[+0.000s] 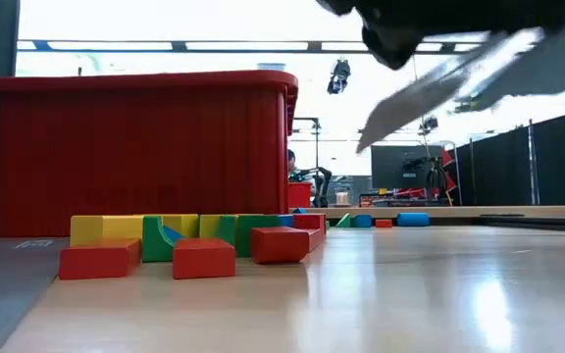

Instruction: Sort blocks

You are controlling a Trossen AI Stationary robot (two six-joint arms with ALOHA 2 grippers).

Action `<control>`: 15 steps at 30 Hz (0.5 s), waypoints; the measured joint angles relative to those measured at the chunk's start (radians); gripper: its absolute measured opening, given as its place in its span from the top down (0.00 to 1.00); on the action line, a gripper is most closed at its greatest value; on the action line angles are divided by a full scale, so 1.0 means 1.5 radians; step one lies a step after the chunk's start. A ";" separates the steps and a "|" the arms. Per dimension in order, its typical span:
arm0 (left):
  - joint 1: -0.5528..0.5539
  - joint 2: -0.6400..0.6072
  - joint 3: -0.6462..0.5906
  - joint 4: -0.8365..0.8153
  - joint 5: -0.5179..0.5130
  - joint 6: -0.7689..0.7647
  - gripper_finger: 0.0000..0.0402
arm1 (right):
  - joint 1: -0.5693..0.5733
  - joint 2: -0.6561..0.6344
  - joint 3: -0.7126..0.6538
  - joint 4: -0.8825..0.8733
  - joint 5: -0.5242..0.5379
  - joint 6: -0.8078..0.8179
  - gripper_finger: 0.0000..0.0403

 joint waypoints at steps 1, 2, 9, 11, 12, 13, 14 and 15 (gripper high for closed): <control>0.000 -0.009 0.000 -0.004 -0.007 0.000 0.78 | 0.000 -0.006 0.006 -0.020 0.001 -0.001 1.00; 0.000 -0.019 0.000 -0.008 -0.016 0.001 0.76 | 0.000 -0.010 0.012 -0.041 0.002 -0.002 1.00; -0.003 -0.092 0.000 -0.019 -0.086 0.002 0.65 | 0.001 -0.021 0.072 -0.170 -0.004 -0.005 1.00; -0.005 -0.114 0.000 -0.028 -0.107 0.003 0.63 | 0.002 -0.021 0.091 -0.204 -0.005 -0.005 1.00; -0.006 -0.123 0.000 -0.028 -0.118 0.003 0.62 | 0.002 -0.021 0.100 -0.218 -0.003 -0.005 1.00; -0.007 -0.134 0.000 -0.030 -0.131 0.003 0.61 | 0.002 -0.021 0.109 -0.231 -0.001 -0.008 1.00; -0.008 -0.144 0.000 -0.034 -0.143 0.003 0.60 | 0.002 -0.021 0.118 -0.246 -0.001 -0.011 1.00; -0.009 -0.155 0.000 -0.037 -0.154 0.003 0.59 | 0.002 -0.021 0.128 -0.262 -0.001 -0.015 1.00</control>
